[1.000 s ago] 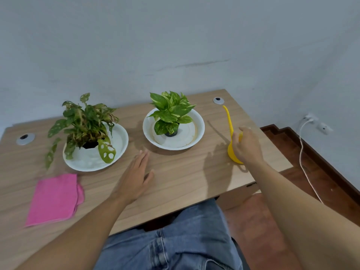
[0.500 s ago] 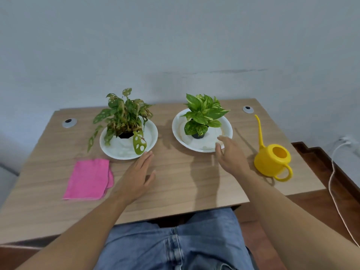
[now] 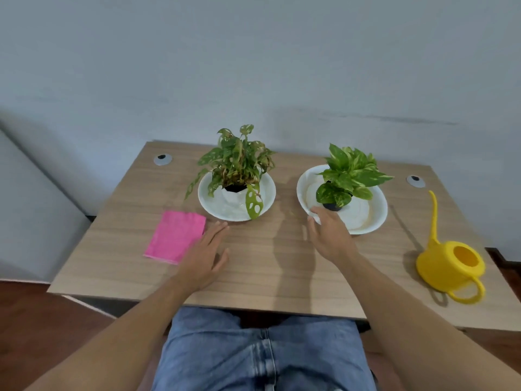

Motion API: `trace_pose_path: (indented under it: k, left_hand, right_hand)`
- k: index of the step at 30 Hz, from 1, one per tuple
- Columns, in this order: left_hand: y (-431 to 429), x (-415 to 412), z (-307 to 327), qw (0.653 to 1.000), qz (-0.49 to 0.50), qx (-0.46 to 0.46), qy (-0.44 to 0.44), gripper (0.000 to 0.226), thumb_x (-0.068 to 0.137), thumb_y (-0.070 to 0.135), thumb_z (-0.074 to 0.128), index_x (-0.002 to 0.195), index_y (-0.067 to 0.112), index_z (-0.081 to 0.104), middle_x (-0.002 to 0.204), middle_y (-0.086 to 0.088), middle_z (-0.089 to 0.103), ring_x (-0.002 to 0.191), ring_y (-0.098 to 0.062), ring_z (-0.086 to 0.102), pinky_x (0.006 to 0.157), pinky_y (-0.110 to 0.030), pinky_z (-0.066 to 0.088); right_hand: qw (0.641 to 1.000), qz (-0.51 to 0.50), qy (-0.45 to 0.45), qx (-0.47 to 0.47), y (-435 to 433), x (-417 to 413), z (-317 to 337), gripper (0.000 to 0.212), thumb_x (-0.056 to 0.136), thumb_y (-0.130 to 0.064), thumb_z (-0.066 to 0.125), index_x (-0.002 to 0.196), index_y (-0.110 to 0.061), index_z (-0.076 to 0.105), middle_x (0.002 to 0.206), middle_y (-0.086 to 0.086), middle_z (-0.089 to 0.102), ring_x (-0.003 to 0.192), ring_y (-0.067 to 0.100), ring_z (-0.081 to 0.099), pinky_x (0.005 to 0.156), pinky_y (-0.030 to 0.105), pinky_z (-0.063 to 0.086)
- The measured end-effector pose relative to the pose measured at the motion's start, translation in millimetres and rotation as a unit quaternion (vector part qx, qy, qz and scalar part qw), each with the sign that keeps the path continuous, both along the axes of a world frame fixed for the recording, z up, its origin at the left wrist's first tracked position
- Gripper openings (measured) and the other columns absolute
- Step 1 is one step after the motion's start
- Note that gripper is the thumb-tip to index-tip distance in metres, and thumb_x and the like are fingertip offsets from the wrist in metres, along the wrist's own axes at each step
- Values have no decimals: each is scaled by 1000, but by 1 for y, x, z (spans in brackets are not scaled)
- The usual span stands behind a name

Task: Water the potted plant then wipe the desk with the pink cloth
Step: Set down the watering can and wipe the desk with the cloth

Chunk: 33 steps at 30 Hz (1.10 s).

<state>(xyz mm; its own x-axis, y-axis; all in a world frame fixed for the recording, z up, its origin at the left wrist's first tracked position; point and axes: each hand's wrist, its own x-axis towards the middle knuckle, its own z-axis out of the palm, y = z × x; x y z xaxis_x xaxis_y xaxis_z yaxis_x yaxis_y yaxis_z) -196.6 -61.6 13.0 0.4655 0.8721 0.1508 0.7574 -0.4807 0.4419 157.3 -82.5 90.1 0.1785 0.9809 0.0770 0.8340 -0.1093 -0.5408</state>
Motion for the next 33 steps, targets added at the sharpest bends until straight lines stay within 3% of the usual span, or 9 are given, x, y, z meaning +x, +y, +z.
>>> trace_pose_path:
  k: [4,8,10,12,17,21,26,28,33]
  left_hand:
    - [-3,-27,0,999,44,4,22,72,111,52,36,170,10,38,175,-7,39,161,-24,37,133,-41,28]
    - [-1,-54,0,996,87,-9,28,72,112,50,36,169,6,38,172,-15,42,159,-32,41,132,-39,22]
    - [3,-66,-3,993,110,-27,25,73,112,50,34,170,6,35,175,-16,37,162,-33,36,133,-40,18]
    - [7,-77,-5,991,127,-37,29,74,113,52,32,171,5,33,176,-16,35,162,-35,35,133,-43,19]
    - [23,-114,-13,985,158,-38,62,80,111,59,25,172,8,29,177,-13,33,162,-33,36,134,-51,29]
    - [32,-138,-15,982,168,-38,72,79,112,59,24,174,9,25,178,-11,31,165,-30,31,137,-48,23]
    - [35,-155,-25,978,191,-63,62,85,110,66,19,175,11,20,184,-11,19,171,-27,16,139,-48,13]
    - [31,-157,-30,978,189,-59,61,85,111,67,18,176,12,18,185,-9,15,172,-24,11,140,-49,11]
    - [26,-157,-35,978,195,-43,62,79,115,64,20,178,18,9,186,1,3,172,-15,-1,140,-43,2]
  right_hand:
    - [999,50,-22,-7,12,-26,-4,33,111,-25,52,125,0,67,117,19,73,114,43,65,95,55,55]
    - [995,98,-32,-7,21,-57,-6,36,114,-25,48,138,-4,67,134,18,71,131,43,61,110,53,48]
    - [990,136,-40,13,23,-70,-10,30,114,-29,44,129,-16,67,122,8,72,121,38,64,101,51,51]
    - [987,153,-34,39,24,-84,-11,26,113,-23,49,127,-12,69,114,9,75,110,35,65,95,49,50]
    - [983,182,3,32,33,-130,-18,29,112,-19,53,133,-8,69,118,10,76,110,32,68,88,37,47]
    - [974,223,9,34,43,-165,-24,31,110,-17,55,134,-5,69,126,11,75,122,33,64,103,45,52]
    - [963,268,10,-7,59,-206,-29,32,112,-21,47,132,-7,68,125,11,73,122,31,63,104,46,50]
    - [961,276,4,-17,65,-223,-33,37,113,-23,46,141,-8,66,134,11,70,129,30,60,111,45,48]
    - [948,313,-49,-26,77,-263,-47,53,116,-30,42,162,-5,48,173,13,42,164,28,31,133,39,21]
